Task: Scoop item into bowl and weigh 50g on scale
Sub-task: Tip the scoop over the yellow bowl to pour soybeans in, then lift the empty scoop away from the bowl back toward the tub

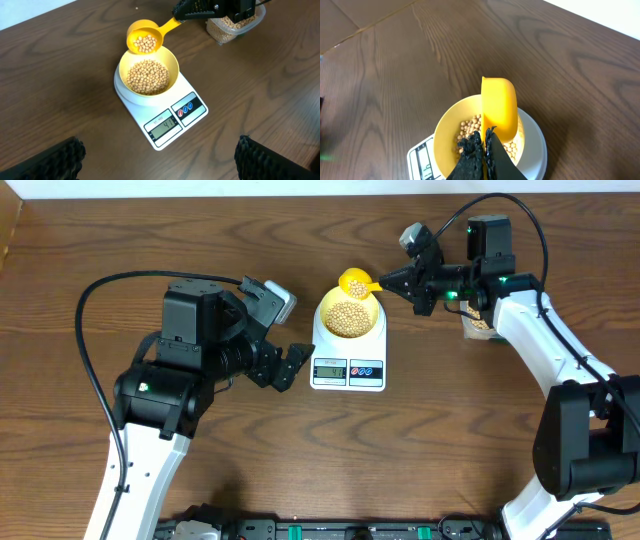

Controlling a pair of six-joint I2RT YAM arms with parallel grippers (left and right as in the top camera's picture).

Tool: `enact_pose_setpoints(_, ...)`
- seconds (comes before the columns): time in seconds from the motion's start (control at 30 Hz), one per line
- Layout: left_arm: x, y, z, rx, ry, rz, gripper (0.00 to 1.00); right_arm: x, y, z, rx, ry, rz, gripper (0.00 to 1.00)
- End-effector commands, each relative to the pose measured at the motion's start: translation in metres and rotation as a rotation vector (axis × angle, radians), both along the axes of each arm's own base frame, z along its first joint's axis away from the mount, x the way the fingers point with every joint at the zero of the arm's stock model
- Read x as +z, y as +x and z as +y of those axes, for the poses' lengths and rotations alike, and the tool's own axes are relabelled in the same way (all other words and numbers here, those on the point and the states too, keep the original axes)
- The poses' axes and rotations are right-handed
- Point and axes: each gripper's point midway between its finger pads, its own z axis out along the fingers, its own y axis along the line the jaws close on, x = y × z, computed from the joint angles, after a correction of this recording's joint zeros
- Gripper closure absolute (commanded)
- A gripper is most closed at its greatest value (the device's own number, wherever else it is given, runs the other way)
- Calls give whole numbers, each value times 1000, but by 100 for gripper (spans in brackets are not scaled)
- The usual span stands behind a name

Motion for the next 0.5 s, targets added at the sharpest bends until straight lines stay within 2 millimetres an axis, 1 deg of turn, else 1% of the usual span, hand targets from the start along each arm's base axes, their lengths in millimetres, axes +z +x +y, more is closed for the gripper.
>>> enact_pose_setpoints(0.0,-3,0,0,0,-5,11,2,-4,-2,4,30,-12,-29,99)
enact_pose_setpoints(0.27,-3,0,0,0,-5,11,2,-4,-2,4,73,-41,-118,99)
enact_pose_setpoints(0.47,-3,0,0,0,-5,11,2,-3,-2,4,86,-49,-148,99)
